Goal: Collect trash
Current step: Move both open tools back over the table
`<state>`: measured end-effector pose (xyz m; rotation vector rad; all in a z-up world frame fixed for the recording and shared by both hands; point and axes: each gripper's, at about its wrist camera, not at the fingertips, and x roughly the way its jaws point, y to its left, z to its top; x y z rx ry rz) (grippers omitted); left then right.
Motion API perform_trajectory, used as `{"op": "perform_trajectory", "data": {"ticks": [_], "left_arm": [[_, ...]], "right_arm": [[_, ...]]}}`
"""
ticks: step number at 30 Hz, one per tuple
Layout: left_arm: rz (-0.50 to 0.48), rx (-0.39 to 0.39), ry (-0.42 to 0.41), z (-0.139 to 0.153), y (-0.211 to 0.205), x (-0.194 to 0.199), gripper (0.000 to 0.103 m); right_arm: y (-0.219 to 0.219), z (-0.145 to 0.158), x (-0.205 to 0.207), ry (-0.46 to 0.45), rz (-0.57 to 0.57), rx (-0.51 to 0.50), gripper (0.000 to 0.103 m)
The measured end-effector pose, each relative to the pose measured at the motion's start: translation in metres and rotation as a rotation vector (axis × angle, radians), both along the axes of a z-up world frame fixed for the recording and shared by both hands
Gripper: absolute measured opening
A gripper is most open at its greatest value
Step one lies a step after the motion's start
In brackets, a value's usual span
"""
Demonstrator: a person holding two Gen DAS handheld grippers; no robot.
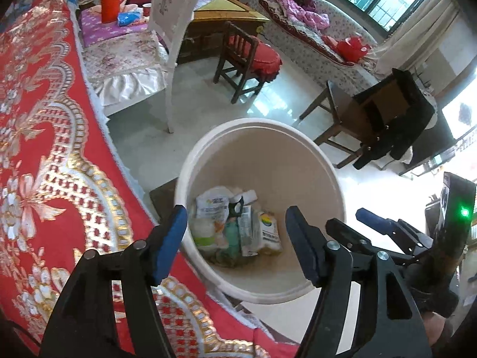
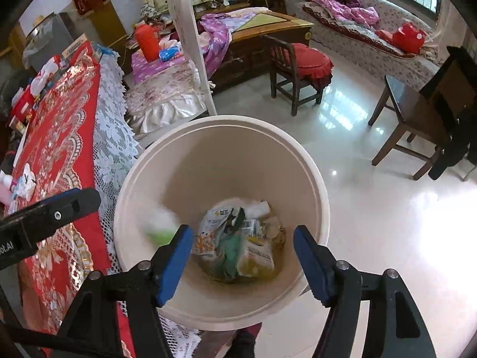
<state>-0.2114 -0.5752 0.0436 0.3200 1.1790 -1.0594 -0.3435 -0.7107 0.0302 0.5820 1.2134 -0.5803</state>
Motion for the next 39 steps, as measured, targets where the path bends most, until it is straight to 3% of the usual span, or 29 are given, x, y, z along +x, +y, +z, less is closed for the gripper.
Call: {"op": "perform_trajectory", "data": {"ticks": [9, 17, 31, 39], "left_arm": [[0.096, 0.052, -0.115, 0.004, 0.041, 0.028, 0.067], [0.224, 0.088, -0.182, 0.008, 0.105, 0.071, 0.067], [0.529, 0.19, -0.209, 0.011, 0.271, 0.172, 0.067], [0.727, 0.278, -0.214, 0.011, 0.355, 0.255, 0.067]], "right_arm": [[0.028, 0.002, 0.029, -0.001, 0.087, -0.009, 0.068], [0.071, 0.008, 0.081, -0.029, 0.196, -0.005, 0.068], [0.206, -0.01, 0.218, -0.079, 0.487, 0.088, 0.068], [0.272, -0.018, 0.286, -0.088, 0.596, 0.117, 0.068]]}}
